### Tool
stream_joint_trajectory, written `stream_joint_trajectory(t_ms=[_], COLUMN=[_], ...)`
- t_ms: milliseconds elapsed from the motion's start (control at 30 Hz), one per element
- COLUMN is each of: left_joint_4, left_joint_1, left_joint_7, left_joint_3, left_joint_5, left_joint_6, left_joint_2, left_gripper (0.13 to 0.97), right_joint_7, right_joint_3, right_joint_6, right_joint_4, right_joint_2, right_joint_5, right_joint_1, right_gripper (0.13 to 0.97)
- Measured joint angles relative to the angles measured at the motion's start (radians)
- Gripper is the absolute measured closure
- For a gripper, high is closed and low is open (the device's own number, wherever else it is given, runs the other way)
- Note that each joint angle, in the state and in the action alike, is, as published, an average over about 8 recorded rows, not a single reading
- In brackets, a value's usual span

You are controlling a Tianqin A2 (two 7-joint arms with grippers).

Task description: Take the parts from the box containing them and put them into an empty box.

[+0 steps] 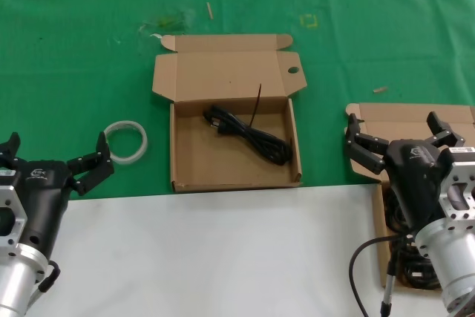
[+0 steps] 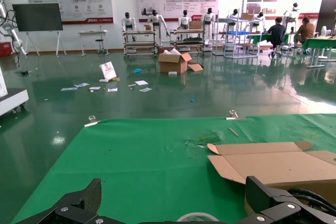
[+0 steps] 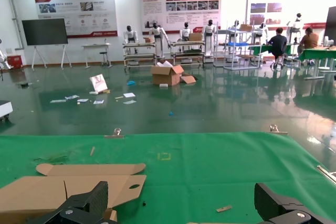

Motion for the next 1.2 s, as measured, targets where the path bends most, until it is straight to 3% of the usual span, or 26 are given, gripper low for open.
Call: stream_joint_trajectory(t_ms=[1200], left_joint_4=[0.0], left_joint_1=[0.0], left_joint_7=[0.0], left_joint_3=[0.0], left_joint_5=[0.0], left_joint_6=[0.0], left_joint_2=[0.0], left_gripper=[0.132], right_joint_7=[0.0], right_joint_3=[0.0], right_joint_6=[0.0], right_joint_4=[0.0], right_joint_2=[0.0], right_joint_5=[0.0], right_joint_1=[0.0], right_gripper=[0.129])
